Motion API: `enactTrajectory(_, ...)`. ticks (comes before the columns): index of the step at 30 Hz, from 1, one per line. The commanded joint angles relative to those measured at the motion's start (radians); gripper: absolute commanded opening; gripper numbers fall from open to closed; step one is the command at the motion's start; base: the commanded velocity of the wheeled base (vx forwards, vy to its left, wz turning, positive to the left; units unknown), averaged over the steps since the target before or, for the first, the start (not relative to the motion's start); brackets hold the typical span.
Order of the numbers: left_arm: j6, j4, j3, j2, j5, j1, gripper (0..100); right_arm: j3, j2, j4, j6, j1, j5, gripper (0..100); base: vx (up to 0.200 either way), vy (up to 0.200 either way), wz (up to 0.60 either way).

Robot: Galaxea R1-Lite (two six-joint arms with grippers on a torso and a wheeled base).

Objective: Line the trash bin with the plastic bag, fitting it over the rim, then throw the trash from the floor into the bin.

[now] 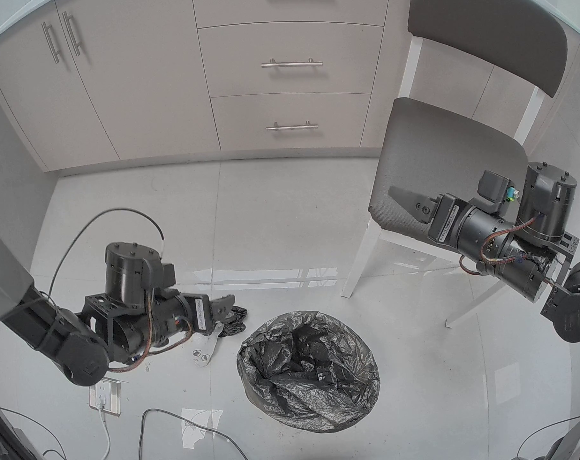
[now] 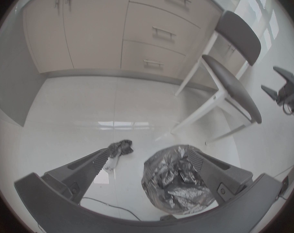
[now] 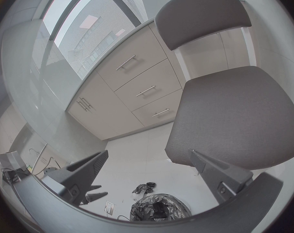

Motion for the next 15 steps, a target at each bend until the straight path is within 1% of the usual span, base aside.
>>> enactTrajectory(1, 0.006, 0.016, -0.062, -0.04, 0.003, 0.061, 100, -0.007, -0.001, -0.002, 0.003, -0.027, 0.011, 100, 0.0, 0.0, 0.0)
enactTrajectory(4, 0.011, 0.073, -0.148, -0.002, 0.001, 0.139, 100, -0.013, -0.009, -0.008, 0.018, -0.07, 0.011, 100, 0.0, 0.0, 0.0)
enactTrajectory(6, 0.038, 0.111, -0.197, 0.037, 0.003, 0.184, 100, -0.016, -0.033, 0.005, 0.038, -0.09, 0.014, 100, 0.0, 0.0, 0.0)
enactTrajectory(7, 0.046, 0.116, -0.203, 0.043, 0.003, 0.191, 100, -0.014, -0.038, 0.005, 0.039, -0.093, 0.014, 100, 0.0, 0.0, 0.0)
enactTrajectory(8, 0.095, 0.124, -0.244, 0.092, 0.006, 0.24, 100, -0.011, -0.047, 0.005, 0.042, -0.102, 0.022, 100, 0.0, 0.0, 0.0)
enactTrajectory(9, 0.107, 0.124, -0.255, 0.107, 0.006, 0.254, 100, -0.011, -0.047, 0.005, 0.042, -0.104, 0.025, 100, 0.0, 0.0, 0.0)
enactTrajectory(10, 0.147, 0.121, -0.297, 0.158, 0.007, 0.292, 100, -0.011, -0.05, 0.005, 0.042, -0.112, 0.034, 100, 0.0, 0.0, 0.0)
enactTrajectory(15, 0.165, 0.108, -0.406, 0.273, -0.002, 0.343, 100, -0.016, -0.041, 0.001, 0.044, -0.116, 0.044, 100, 0.0, 0.0, 0.0)
